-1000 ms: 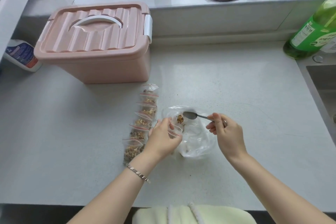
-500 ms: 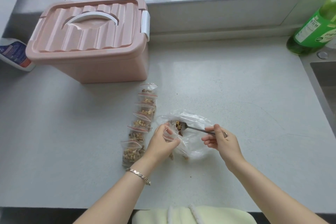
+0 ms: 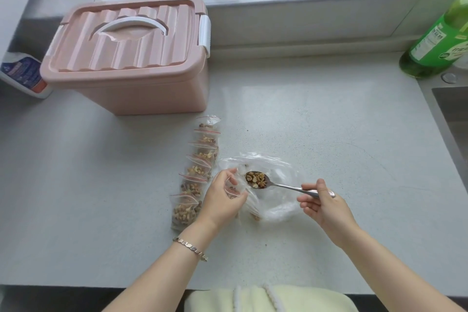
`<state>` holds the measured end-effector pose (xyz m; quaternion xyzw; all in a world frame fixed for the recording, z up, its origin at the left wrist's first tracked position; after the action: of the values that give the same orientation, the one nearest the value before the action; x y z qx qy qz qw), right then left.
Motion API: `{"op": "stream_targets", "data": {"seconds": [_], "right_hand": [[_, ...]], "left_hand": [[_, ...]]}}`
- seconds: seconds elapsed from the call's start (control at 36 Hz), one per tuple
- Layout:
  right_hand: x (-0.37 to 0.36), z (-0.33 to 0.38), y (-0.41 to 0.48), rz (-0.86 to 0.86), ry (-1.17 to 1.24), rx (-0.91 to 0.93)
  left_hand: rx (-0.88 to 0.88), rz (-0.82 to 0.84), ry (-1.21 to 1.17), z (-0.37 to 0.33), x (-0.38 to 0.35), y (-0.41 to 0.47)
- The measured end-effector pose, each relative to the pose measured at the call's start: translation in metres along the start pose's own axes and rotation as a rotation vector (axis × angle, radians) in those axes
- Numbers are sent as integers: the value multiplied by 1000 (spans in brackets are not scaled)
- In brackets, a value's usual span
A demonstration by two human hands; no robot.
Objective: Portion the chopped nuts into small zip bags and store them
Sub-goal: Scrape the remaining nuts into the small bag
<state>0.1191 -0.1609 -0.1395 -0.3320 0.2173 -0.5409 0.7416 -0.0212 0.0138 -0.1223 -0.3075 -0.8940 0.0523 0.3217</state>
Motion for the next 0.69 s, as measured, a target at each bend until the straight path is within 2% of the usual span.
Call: {"op": "stream_targets", "data": {"seconds": [0.25,0.33,0.5,0.58,0.69], "right_hand": [[22,17,-3,-27,35,66],[24,30,-10,-51,12,132],[21,58,-32,-87,-59,266],[15,71,-48,-65,-57,312],[7,84,-67,-7,-55,338]], "left_hand": [[-143,29,94,-19,-1,4],[-117,18,128,-16,-3,3],[-56,-133,52,-16,9,-23],[-91,-238,13,-16,16,-39],[-95,-252,-13,-13,18,-49]]}}
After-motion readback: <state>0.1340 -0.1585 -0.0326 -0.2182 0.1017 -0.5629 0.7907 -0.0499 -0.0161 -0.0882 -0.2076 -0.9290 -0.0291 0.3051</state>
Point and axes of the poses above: each hand's wrist, its own y-axis towards the middle knuckle, its own x-axis out of the back of the hand, z = x × y, the point moved 4 cm from there along y, towards the middle knuckle, and after that the axes turned 13 degrees about -z, right-handed, at the moved point
